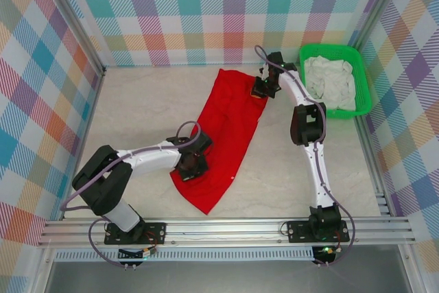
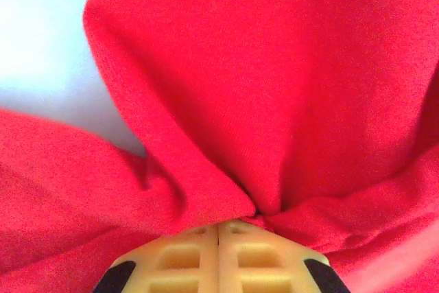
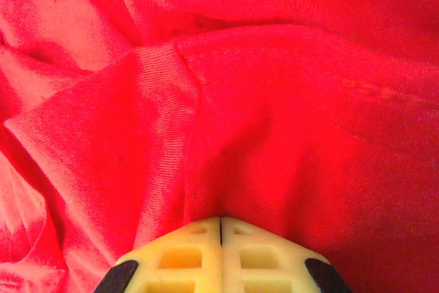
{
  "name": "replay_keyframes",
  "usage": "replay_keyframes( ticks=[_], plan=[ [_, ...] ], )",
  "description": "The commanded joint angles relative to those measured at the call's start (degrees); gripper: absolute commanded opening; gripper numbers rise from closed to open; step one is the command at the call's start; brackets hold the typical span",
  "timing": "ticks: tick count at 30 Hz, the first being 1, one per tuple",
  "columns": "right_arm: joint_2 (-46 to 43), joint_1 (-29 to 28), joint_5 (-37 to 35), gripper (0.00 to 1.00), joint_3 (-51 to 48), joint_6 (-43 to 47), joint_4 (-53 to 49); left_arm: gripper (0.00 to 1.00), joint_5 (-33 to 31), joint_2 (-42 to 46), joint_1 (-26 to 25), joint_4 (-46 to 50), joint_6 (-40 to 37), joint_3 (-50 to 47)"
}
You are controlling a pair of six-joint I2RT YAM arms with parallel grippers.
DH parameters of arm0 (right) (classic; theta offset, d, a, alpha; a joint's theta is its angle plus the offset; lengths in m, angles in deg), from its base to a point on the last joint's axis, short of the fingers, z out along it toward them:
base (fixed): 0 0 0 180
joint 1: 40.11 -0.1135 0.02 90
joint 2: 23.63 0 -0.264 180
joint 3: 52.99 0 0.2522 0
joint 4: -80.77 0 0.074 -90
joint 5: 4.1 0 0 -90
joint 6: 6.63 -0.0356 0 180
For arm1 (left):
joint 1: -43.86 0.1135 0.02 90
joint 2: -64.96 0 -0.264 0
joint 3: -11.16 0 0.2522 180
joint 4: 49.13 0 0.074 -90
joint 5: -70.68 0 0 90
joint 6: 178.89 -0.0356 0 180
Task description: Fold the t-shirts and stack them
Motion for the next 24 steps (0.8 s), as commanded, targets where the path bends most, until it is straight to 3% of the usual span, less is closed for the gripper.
replay_keyframes(
  ticks=[1, 6, 11, 14, 19, 24],
  plan=[
    [2.1, 0.0, 0.2, 0.00, 1.8, 2.0, -2.9, 0.00, -3.8, 0.8, -2.6, 16.5, 3.9, -1.3],
    [-0.6, 0.0, 1.8, 0.00, 2.1, 2.6, -3.3, 0.00, -9.0, 6.3, -3.6, 23.9, 5.1, 1.1],
    [-9.7, 0.0, 3.6, 0.00, -2.0, 3.4, -3.1, 0.01, -15.4, 9.1, -3.5, 30.7, 2.5, 9.5],
    [-19.4, -0.1, 3.5, 0.00, -12.2, 1.6, -0.3, 0.02, -16.7, 7.9, -2.4, 31.1, -0.7, 14.5],
    [-35.2, -1.1, 2.7, 0.00, -38.1, -4.2, 7.2, 0.00, -13.6, 4.1, 2.7, 23.9, -7.0, 15.8],
    [-39.4, -3.4, 3.8, 0.00, -51.4, -9.4, 12.7, 0.00, -8.9, -3.0, 7.5, 15.9, -13.3, 16.2]
  ],
)
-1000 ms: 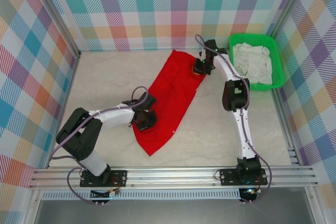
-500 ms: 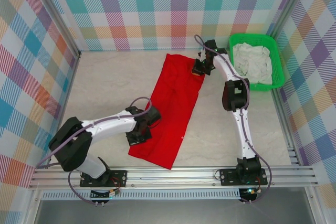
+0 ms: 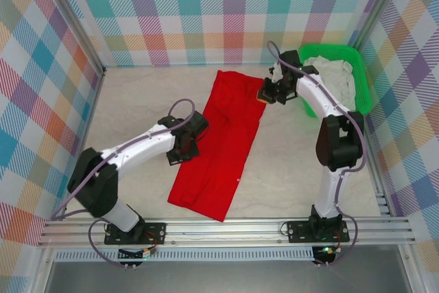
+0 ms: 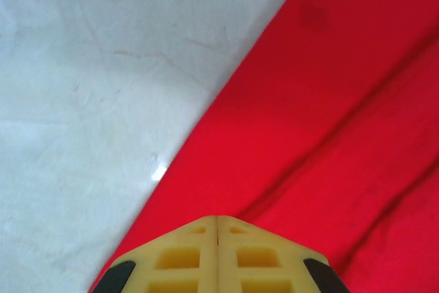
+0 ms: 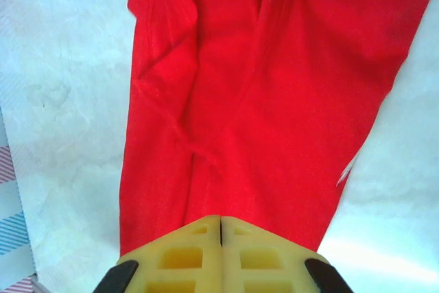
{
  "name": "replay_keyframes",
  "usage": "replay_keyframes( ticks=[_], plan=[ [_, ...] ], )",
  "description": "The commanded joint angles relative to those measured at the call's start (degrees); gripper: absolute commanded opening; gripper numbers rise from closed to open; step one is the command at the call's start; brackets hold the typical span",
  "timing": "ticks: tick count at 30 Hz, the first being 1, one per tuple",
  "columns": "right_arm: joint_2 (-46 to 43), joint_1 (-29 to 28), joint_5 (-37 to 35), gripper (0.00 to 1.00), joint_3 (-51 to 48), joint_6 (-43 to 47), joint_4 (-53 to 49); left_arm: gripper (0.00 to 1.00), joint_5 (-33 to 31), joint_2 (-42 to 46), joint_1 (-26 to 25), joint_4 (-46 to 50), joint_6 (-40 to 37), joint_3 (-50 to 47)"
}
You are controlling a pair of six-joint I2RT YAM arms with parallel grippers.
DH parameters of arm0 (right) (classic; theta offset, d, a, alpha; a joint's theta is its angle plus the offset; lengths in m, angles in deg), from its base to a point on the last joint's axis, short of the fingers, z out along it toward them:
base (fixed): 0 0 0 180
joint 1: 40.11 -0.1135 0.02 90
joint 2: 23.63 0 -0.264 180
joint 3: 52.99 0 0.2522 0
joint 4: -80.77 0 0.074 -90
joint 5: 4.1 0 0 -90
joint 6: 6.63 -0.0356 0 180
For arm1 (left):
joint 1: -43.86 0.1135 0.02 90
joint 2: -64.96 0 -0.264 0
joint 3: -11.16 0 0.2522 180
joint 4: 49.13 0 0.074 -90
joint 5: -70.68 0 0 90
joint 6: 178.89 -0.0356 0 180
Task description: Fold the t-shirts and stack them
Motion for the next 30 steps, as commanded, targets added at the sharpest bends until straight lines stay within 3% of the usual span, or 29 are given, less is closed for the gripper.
replay_keyframes(
  ticks=[1, 9, 18, 24, 30],
  plan=[
    [3.5, -2.4, 1.2, 0.00, -5.1, -4.6, 4.3, 0.00, 4.0, -5.3, 1.9, -5.6, -6.3, 1.0],
    [13.5, -4.2, -3.4, 0.00, -1.2, -8.2, 4.1, 0.00, 12.2, -11.1, 1.7, -13.6, -6.9, -2.7],
    [27.6, -4.1, -6.6, 0.00, 16.2, -5.5, -5.6, 0.00, 15.0, -11.2, -0.7, -19.6, -1.9, -14.3],
    [34.9, -4.0, -6.9, 0.00, 30.4, -2.5, -13.7, 0.00, 14.8, -13.5, -3.7, -22.7, 1.7, -15.9],
    [32.4, -3.9, -7.5, 0.00, 28.3, -1.0, -12.6, 0.00, 10.2, -13.4, -3.7, -17.0, 1.1, -10.5]
  ],
)
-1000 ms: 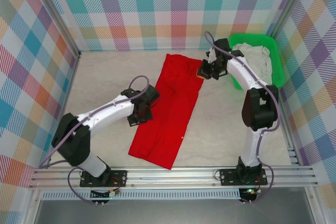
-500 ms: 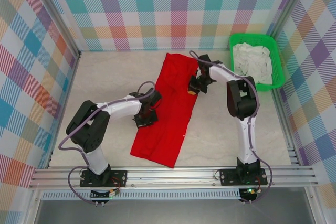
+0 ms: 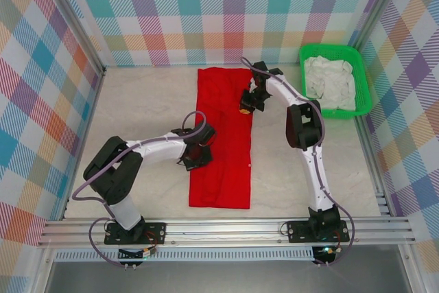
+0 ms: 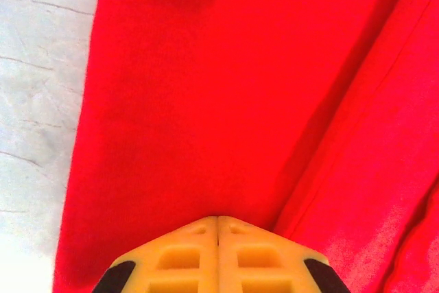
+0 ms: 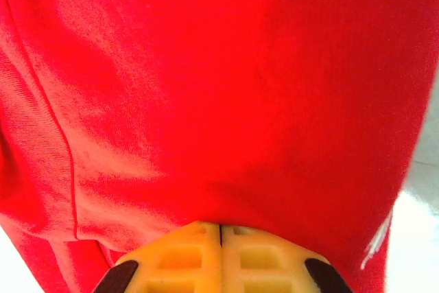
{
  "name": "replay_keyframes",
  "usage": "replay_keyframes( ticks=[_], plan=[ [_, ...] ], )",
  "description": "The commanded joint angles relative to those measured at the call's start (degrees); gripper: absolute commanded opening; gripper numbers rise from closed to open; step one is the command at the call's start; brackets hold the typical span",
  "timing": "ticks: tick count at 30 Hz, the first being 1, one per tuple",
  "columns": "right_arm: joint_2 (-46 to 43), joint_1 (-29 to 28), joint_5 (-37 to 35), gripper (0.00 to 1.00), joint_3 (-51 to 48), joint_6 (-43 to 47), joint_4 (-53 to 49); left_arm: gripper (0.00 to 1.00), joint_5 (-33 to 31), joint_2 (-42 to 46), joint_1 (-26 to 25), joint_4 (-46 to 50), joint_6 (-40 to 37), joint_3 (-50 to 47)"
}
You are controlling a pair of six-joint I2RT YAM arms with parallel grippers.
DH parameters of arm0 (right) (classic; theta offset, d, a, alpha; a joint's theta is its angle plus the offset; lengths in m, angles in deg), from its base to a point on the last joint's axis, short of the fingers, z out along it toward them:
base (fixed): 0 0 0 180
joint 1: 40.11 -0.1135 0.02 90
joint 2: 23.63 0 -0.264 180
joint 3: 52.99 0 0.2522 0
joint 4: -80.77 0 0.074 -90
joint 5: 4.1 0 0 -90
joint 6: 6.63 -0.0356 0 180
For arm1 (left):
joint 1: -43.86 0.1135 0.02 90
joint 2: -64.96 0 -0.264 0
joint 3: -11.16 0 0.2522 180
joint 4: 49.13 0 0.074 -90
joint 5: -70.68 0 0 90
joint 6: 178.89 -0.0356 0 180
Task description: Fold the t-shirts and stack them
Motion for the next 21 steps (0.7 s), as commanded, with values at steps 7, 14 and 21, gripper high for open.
replay_keyframes(
  ticks=[7, 14, 21],
  plan=[
    [-7.5, 1.2, -3.4, 0.01, -5.6, 9.0, 2.5, 0.00, -13.7, 0.6, -1.1, 20.3, -4.1, 9.8],
    [-31.2, 0.2, -3.3, 0.24, -19.8, 20.5, 9.8, 0.51, -30.1, 15.9, -1.1, 19.5, -14.5, 19.1],
    [-56.4, -5.6, -8.6, 0.43, -41.3, 34.7, 14.8, 1.00, -34.0, 27.7, 1.0, 8.2, -25.4, 14.2]
  ],
)
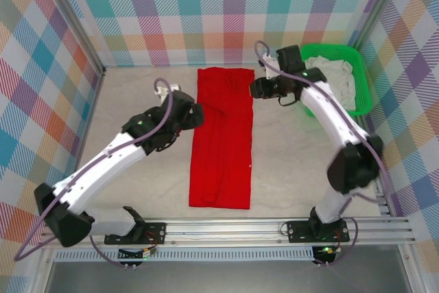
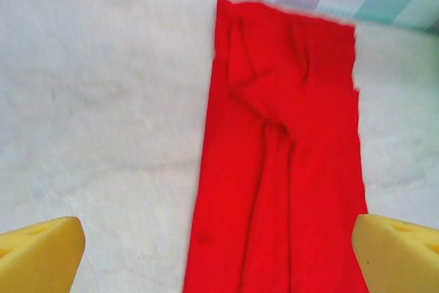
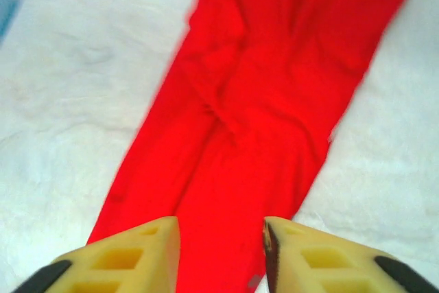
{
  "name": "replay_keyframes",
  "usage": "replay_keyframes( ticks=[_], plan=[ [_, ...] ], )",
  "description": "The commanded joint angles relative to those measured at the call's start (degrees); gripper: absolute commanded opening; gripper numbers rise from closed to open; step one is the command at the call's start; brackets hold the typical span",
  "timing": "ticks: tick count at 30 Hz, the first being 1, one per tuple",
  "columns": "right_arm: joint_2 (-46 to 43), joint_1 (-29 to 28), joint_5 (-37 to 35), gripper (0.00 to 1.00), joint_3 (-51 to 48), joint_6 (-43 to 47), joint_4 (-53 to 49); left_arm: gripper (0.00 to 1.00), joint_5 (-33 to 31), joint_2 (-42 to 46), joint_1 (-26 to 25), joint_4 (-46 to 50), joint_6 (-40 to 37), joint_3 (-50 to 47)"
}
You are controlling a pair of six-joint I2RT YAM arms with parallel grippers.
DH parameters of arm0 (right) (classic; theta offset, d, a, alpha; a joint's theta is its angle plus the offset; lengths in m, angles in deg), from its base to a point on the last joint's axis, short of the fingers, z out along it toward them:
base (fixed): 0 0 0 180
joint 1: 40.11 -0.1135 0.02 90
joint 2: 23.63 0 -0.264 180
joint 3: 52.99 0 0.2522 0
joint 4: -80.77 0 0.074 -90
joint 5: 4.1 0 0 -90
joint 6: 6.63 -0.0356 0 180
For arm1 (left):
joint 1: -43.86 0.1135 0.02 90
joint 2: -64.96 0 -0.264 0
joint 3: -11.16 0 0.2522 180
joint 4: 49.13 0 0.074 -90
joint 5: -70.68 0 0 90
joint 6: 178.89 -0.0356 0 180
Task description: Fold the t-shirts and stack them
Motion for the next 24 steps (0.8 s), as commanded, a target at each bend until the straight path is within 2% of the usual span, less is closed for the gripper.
replay_keyframes(
  ticks=[1, 8, 14, 18, 24],
  plan=[
    [-7.5, -4.0, -4.3, 0.46, -9.0, 10.8, 1.4, 1.00, -2.8, 1.1, 1.9, -3.7, -7.2, -4.1],
    [-24.0, -14.4, -10.6, 0.54, -22.8, 17.1, -2.4, 1.00, 5.2, 8.5, 3.4, -10.1, -10.5, -14.1],
    [-29.8, -23.7, -9.3, 0.57, -33.9, 28.7, -9.0, 1.00, 10.1, 20.1, 3.4, -19.0, -15.5, -25.3],
    [-29.7, -31.4, -10.1, 0.60, -42.4, 36.8, -8.5, 1.00, 11.7, 26.9, 3.4, -23.6, -17.9, -31.0],
    [-20.9, -38.7, -11.7, 0.62, -46.9, 36.9, -1.6, 1.00, 13.3, 32.7, 3.4, -29.2, -19.5, -36.3]
  ],
)
